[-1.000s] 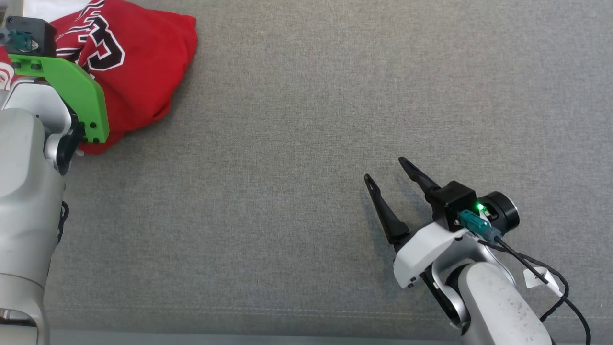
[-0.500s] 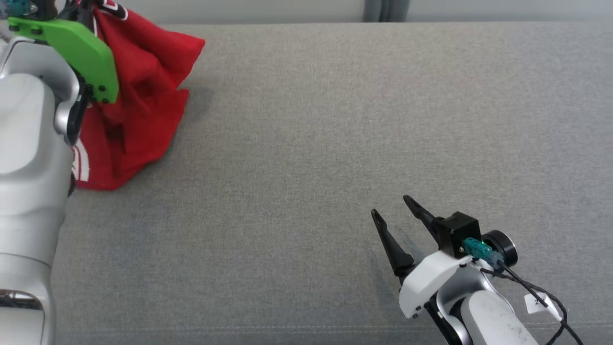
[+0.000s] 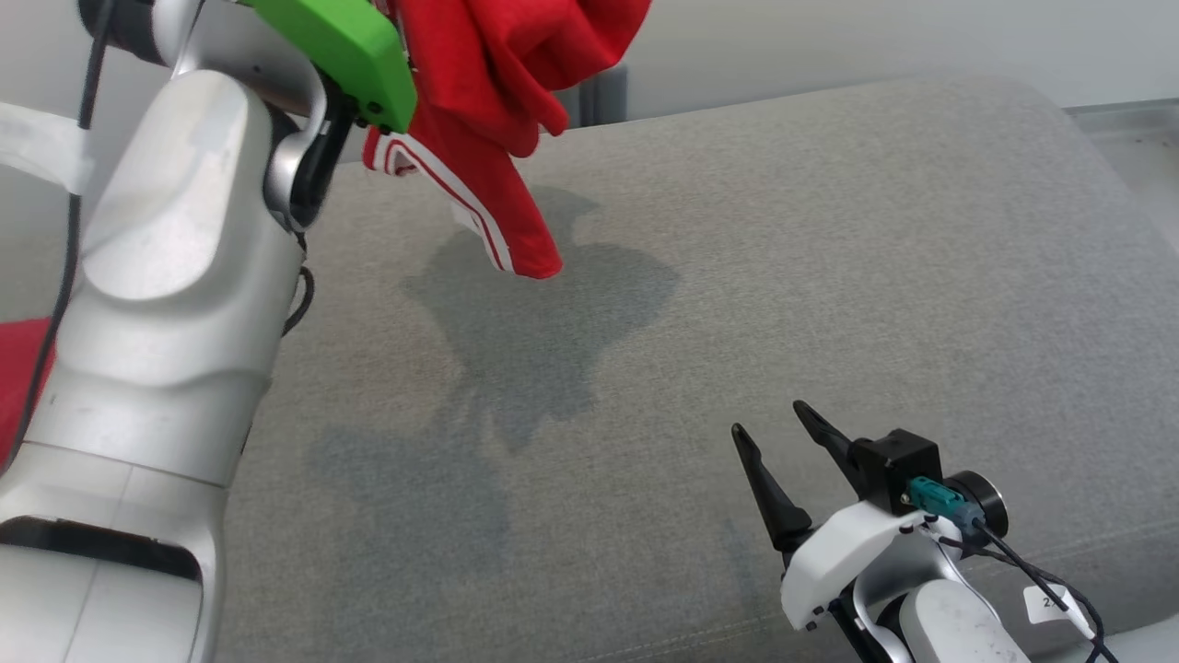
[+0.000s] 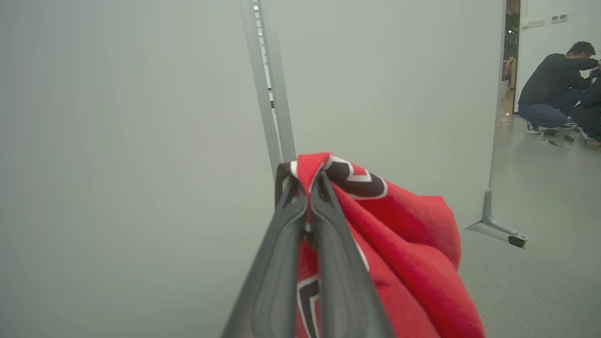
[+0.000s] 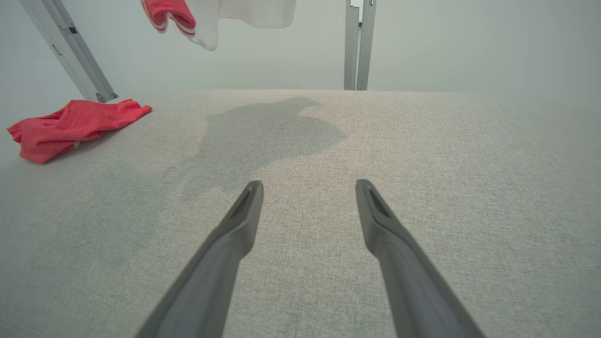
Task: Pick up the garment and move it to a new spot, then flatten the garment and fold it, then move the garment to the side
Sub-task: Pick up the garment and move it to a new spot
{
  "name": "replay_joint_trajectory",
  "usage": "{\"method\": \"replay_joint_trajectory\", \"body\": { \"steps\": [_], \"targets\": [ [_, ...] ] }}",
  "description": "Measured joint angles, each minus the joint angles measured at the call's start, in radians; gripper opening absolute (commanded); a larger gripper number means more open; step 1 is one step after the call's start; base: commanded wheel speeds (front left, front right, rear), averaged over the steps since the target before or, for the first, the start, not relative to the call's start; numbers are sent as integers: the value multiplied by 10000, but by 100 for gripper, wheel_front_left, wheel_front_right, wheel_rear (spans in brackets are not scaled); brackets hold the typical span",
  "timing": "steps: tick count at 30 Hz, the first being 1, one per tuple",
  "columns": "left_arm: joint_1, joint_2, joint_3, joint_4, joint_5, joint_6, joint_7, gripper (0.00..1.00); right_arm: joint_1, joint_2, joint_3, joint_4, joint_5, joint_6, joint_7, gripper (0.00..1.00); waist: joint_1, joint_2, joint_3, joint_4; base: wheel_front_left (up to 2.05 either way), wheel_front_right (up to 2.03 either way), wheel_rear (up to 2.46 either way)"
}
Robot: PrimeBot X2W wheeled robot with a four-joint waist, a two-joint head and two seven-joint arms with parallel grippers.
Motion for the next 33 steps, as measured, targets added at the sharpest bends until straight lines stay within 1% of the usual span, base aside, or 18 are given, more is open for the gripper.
{"method": "replay_joint_trajectory", "body": {
  "steps": [5, 8, 11, 14, 16, 18, 23, 26, 27, 28, 29, 31, 33],
  "targets": [
    [270, -631, -500, -516, -324, -35, -290, 0, -9, -2, -207, -31, 40, 0, -17, 100, 0, 0, -48, -787, 0, 0, 0],
    [490, -880, -934, -731, -706, -35, -378, 0, -28, -6, -347, -56, 92, 0, -107, 100, 0, 0, 53, -1178, 0, 0, 0],
    [879, -1045, -1455, -767, -1101, -48, -401, 0, -74, -12, -428, -44, 192, 0, -232, 100, 0, 0, 306, -1409, 0, 0, 0],
    [1315, -1045, -1776, -393, -1325, -50, -360, 0, -221, -13, -472, 0, 293, 0, -362, 100, 0, 0, 621, -1525, 0, 0, 0],
    [1586, -907, -1912, 31, -1300, -50, -395, 0, -322, -12, -472, 52, 368, 0, -447, 100, 0, 0, 822, -1560, 0, 0, 0],
    [1855, -635, -1962, 502, -1223, 4, -430, 0, -394, -10, -435, 128, 445, 0, -533, 100, 0, 0, 990, -1566, 0, 0, 0],
    [2327, -15, -2025, 1666, -965, 472, -644, 0, -541, -8, -320, 336, 568, 0, -688, 100, 0, 0, 1160, -1389, 0, 0, 0],
    [2546, 203, -1992, 2280, -936, 700, -744, 0, -566, -6, -297, 451, 600, 0, -721, 100, 0, 0, 1140, -1216, 0, 0, 0],
    [2604, 257, -1937, 2454, -934, 886, -880, 44, -569, -6, -286, 483, 600, 0, -723, 100, 0, 0, 1122, -1164, 0, 0, 0],
    [2637, 320, -1816, 2619, -936, 1114, -1066, 100, -570, -6, -291, 518, 600, 0, -723, 100, 0, 0, 1098, -1116, 0, 0, 0],
    [2671, 431, -1511, 2941, -1060, 1536, -1411, 100, -573, -6, -268, 564, 600, 0, -721, 100, 0, 0, 1024, -1041, 0, 0, 0],
    [2701, 491, -1333, 3181, -1220, 1707, -1649, 100, -581, -6, -267, 598, 600, 0, -717, 100, 0, 0, 948, -968, 0, 0, 0],
    [2804, 476, -1231, 3336, -1338, 1708, -1753, 100, -588, -4, -297, 617, 600, 0, -706, 100, 0, 0, 862, -894, 0, 0, 0]
  ]
}}
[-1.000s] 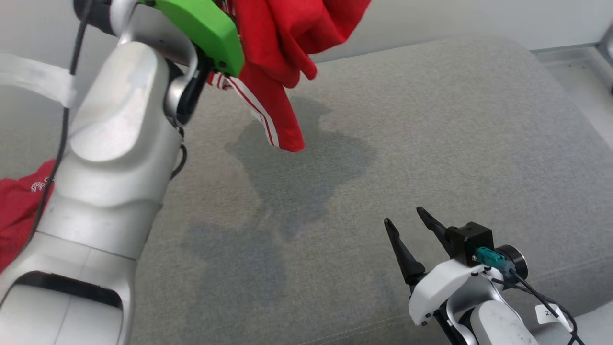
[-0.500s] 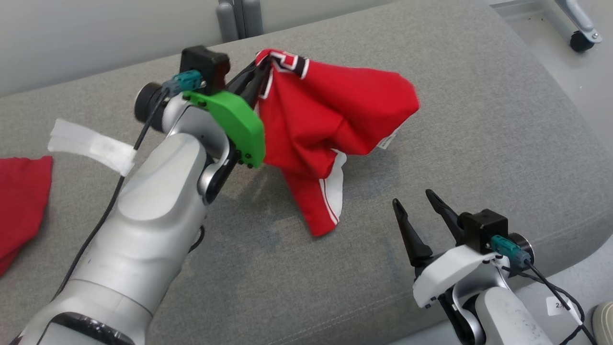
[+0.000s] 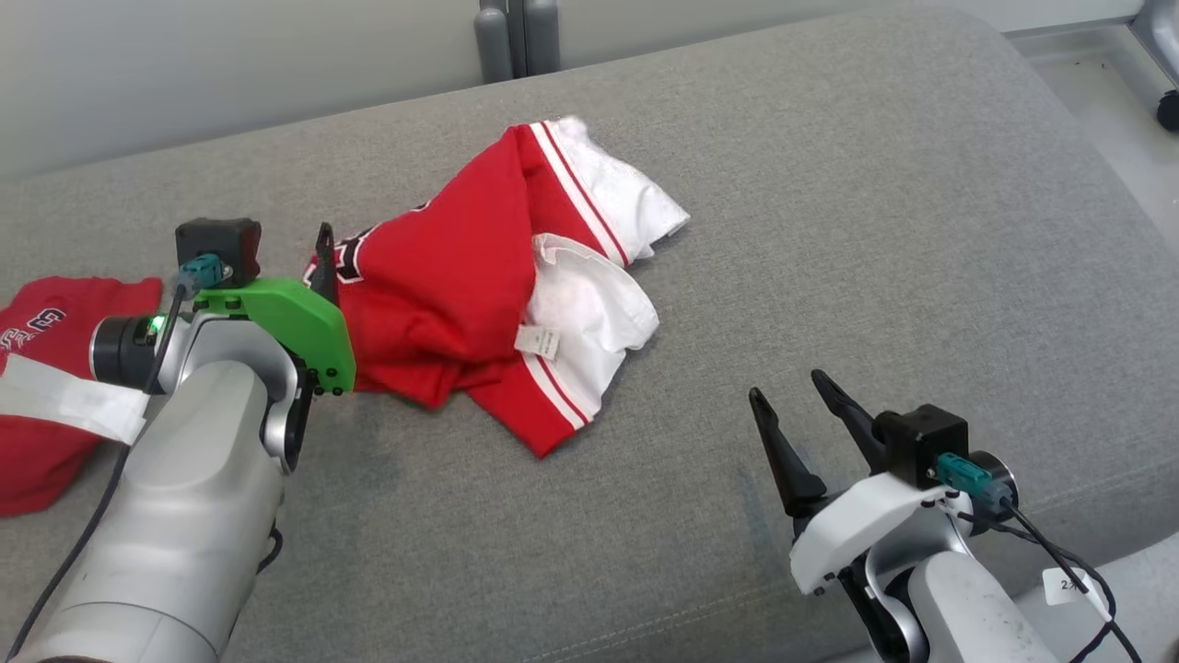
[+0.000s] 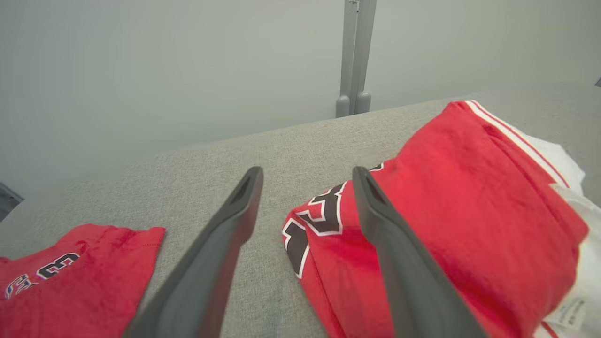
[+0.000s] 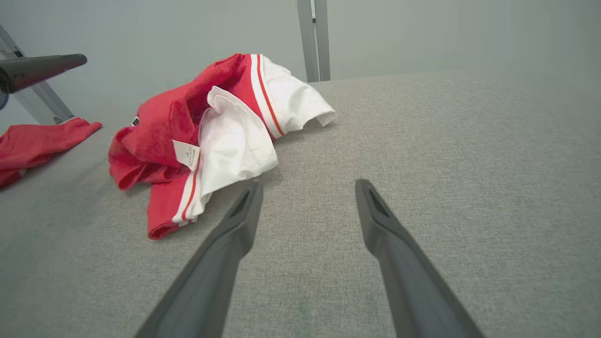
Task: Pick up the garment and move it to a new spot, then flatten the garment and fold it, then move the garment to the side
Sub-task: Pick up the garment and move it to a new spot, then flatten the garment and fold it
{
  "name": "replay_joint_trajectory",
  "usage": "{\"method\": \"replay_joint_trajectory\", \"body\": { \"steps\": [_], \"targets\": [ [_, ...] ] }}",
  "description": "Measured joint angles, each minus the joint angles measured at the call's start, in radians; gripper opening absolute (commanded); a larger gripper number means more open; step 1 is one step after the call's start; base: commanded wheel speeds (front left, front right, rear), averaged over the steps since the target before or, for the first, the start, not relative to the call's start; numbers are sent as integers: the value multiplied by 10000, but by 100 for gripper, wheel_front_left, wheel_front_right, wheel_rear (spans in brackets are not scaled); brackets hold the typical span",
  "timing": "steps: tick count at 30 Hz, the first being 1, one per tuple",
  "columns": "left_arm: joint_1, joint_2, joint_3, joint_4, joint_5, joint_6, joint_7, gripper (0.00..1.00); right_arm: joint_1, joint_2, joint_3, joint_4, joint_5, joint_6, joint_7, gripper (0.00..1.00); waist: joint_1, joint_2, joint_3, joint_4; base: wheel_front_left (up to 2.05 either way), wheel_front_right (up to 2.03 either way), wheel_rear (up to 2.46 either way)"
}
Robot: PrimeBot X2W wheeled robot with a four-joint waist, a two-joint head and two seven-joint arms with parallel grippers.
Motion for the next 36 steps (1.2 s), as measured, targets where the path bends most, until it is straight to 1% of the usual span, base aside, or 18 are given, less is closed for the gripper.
{"method": "replay_joint_trajectory", "body": {
  "steps": [4, 6, 11, 16, 19, 24, 26, 28, 31, 33, 36],
  "targets": [
    [171, -52, -12, 169, -42, -184, -196, 100, 30, -2, -92, 42, -2, 0, 17, 100, 0, 0, -218, 151, 0, 0, 0],
    [240, -144, -79, 138, -46, -360, -290, 100, 90, -2, -142, 54, -6, 0, 52, 100, 0, 0, -344, 232, 0, 0, 0],
    [497, -545, -677, -119, 265, -825, -410, 100, 298, -2, -240, 56, -15, 0, 136, 100, 0, 0, -695, 411, 0, 0, 0],
    [775, -1026, -1427, -451, 744, -995, -368, 100, 570, 0, -341, -44, -65, 0, 236, 100, 0, 0, -1033, 489, 0, 0, 0],
    [954, -1223, -1716, -639, 830, -997, -255, 100, 714, 0, -424, -150, -123, 0, 316, 100, 0, 0, -1117, 390, 0, 0, 0],
    [1154, -1430, -2105, -798, 963, -894, 94, 100, 809, -2, -462, -382, -190, 0, 441, 100, 0, 0, -1065, 24, 0, 0, 0],
    [1156, -1444, -2178, -805, 1024, -872, 148, 100, 814, -2, -458, -424, -190, 0, 445, 100, 0, 0, -1024, -68, 0, 0, 0],
    [1168, -1434, -2268, -757, 1103, -759, 268, 100, 819, -6, -453, -506, -205, 0, 477, 100, 0, 0, -928, -272, 0, 0, 0],
    [1162, -1310, -2355, -602, 1248, -493, 385, 100, 812, -6, -418, -600, -201, 0, 485, 100, 0, 0, -762, -602, 0, 0, 0],
    [1095, -1151, -2452, -372, 1436, -134, 556, 100, 798, -10, -410, -619, -201, 0, 485, 100, 0, 0, -633, -828, 0, 0, 0],
    [954, -993, -2452, -188, 1461, 81, 660, 100, 781, -6, -430, -631, -171, 0, 439, 100, 0, 0, -410, -1140, 0, 0, 0]
  ]
}}
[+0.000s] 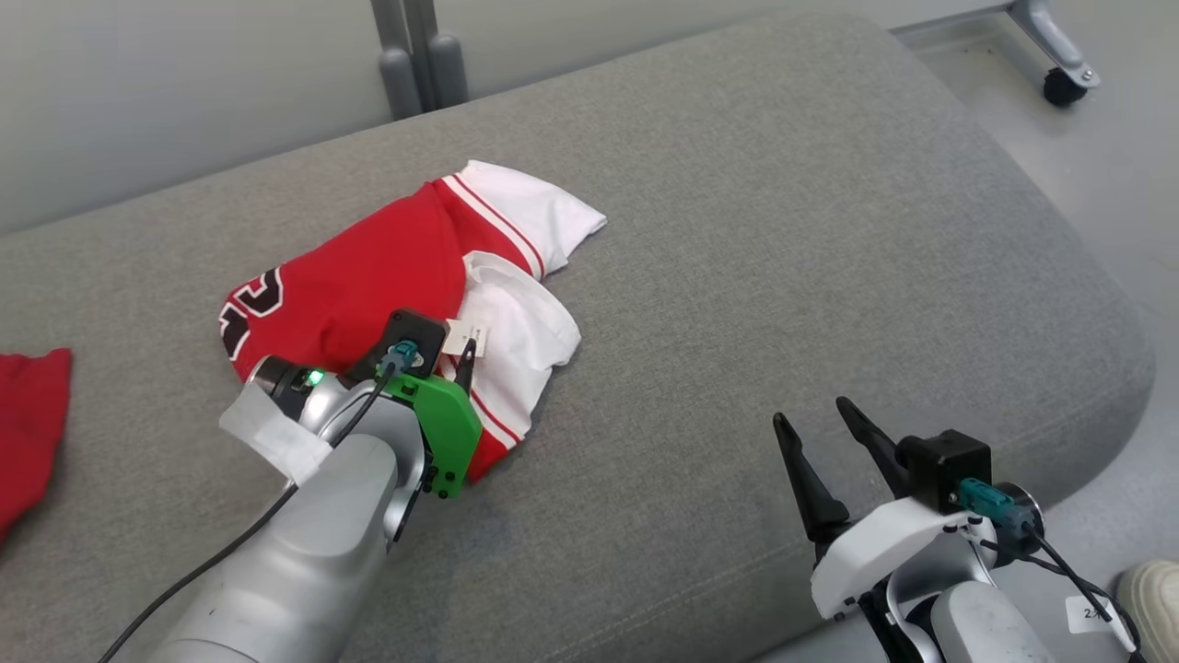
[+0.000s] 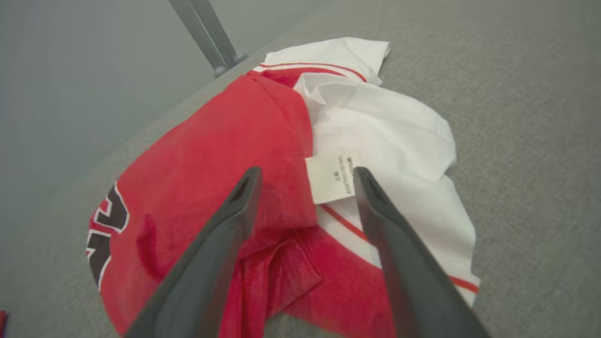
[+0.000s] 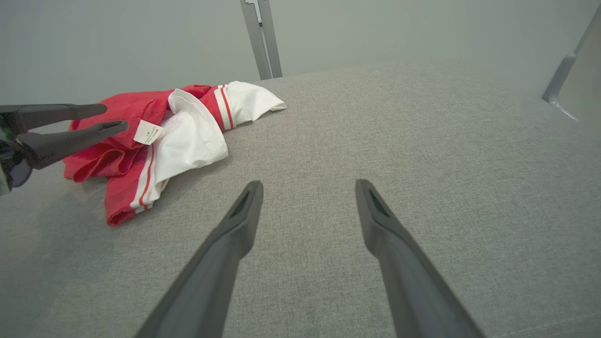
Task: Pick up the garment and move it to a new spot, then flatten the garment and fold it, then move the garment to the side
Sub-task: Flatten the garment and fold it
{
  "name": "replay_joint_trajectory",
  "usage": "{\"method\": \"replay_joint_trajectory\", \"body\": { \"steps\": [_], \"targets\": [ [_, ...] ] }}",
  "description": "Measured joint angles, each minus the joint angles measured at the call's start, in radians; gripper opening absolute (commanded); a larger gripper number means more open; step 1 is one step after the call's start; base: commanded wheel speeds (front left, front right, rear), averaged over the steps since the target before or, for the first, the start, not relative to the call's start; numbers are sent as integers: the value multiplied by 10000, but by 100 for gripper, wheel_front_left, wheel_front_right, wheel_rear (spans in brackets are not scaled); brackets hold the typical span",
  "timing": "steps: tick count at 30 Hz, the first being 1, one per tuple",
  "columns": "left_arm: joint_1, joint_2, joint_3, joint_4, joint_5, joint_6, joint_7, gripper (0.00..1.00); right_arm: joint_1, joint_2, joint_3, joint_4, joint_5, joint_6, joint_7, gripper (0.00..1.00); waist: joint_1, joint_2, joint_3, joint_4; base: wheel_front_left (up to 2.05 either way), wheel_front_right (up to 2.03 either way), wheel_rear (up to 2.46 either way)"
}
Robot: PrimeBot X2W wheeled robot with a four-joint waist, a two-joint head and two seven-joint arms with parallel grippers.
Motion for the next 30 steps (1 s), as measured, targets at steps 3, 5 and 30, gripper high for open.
{"method": "replay_joint_trajectory", "body": {
  "steps": [3, 5, 30],
  "targets": [
    [-125, 42, -10, 146, -17, -6, 186, 100, -3, -4, -38, 8, 44, 0, -59, 100, 0, 0, 269, -243, 0, 0, 0],
    [-197, 73, -44, 217, -13, -6, 251, 100, -29, -4, -46, 21, 81, 0, -123, 100, 0, 0, 454, -370, 0, 0, 0],
    [-1179, 512, 811, -454, -731, 391, -915, 0, -446, 2, -117, 644, 274, 0, -512, 100, 0, 0, 567, 202, 0, 0, 0]
  ]
}}
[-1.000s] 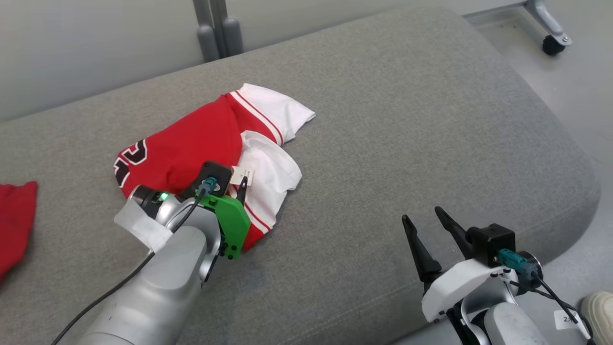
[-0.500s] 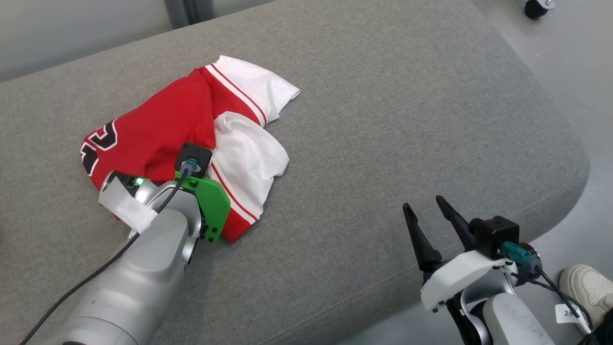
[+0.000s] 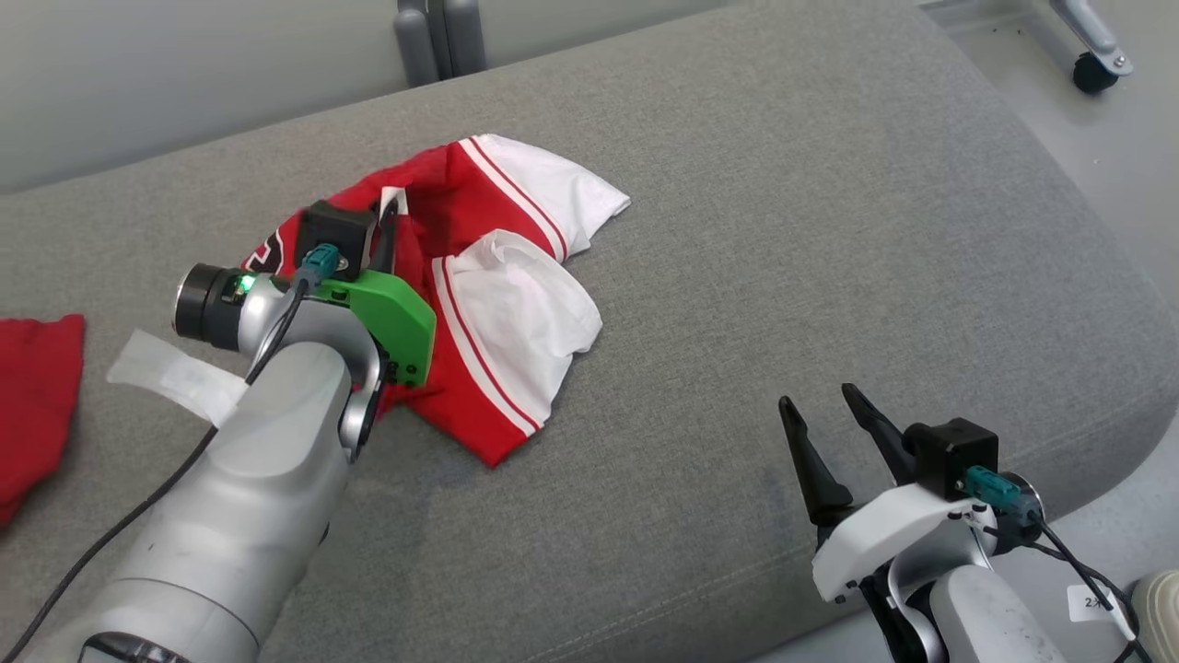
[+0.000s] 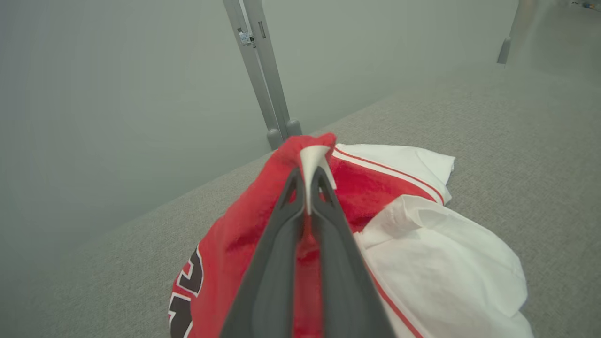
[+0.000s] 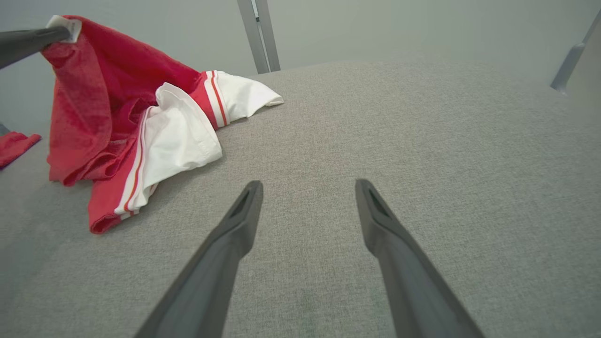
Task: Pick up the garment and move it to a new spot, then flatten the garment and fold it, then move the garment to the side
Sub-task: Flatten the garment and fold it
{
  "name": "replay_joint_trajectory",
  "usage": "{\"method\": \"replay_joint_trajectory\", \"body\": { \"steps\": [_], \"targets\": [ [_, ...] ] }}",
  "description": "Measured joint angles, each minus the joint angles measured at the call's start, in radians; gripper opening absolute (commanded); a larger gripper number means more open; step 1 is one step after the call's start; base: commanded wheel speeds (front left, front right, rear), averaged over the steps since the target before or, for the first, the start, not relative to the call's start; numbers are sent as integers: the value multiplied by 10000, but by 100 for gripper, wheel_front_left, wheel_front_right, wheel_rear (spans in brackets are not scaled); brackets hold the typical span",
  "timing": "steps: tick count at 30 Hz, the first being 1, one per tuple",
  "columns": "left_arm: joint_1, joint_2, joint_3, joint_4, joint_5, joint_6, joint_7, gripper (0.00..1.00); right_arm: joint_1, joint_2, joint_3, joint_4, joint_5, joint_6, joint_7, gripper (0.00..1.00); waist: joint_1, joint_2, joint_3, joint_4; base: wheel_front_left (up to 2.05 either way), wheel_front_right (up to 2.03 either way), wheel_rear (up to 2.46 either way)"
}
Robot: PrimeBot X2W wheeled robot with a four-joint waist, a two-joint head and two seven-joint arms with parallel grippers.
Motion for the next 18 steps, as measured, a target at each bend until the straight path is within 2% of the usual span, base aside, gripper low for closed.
{"method": "replay_joint_trajectory", "body": {
  "steps": [12, 18],
  "targets": [
    [-424, 959, 395, -2017, -230, 265, 399, 0, 252, 2, -82, 44, -4, 0, 88, 100, 0, 0, -886, 127, 0, 0, 0],
    [-431, 905, -36, -3392, -155, 165, 1080, 0, 466, 0, -219, 50, -21, 0, 161, 100, 0, 0, -1146, 17, 0, 0, 0]
  ]
}}
